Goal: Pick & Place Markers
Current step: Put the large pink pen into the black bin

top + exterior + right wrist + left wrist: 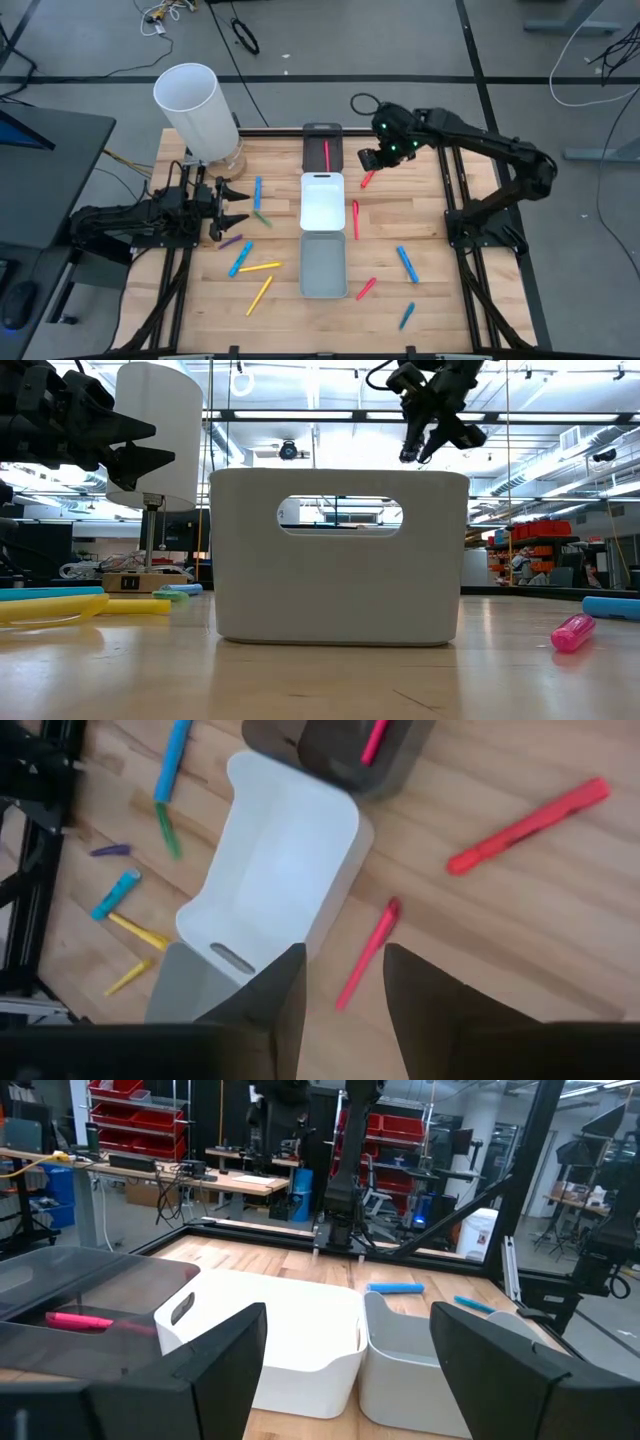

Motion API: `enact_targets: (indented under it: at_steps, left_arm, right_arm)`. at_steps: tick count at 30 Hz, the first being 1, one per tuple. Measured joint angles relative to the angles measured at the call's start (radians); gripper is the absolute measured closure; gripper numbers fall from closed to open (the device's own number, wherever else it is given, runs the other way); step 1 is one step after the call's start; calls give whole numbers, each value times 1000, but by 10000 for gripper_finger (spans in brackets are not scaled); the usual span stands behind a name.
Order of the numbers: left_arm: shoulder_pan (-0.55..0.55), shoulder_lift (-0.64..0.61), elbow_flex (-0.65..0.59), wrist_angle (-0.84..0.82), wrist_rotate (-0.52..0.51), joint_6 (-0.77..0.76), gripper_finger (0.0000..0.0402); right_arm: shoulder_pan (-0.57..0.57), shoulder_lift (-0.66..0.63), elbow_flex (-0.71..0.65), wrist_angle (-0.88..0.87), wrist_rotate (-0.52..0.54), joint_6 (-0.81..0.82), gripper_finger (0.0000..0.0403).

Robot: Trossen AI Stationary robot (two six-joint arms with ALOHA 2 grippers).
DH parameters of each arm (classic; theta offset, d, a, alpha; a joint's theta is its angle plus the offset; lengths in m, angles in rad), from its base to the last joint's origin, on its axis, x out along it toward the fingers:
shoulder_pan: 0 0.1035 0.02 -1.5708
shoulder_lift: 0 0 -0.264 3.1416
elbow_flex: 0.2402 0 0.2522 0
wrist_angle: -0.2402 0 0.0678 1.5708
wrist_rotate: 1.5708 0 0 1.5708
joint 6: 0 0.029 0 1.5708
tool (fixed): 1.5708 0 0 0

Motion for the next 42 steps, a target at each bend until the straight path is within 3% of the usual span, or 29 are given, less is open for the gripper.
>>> enact_targets:
  at_steps: [22, 42]
  left_arm:
    - [0, 0, 0, 0, 0, 0, 113]
    - [0, 0, 0, 0, 0, 0, 113]
  right_arm:
    - [233, -107, -301, 171, 0, 313, 269]
    - [494, -106, -307, 243, 167, 621, 269]
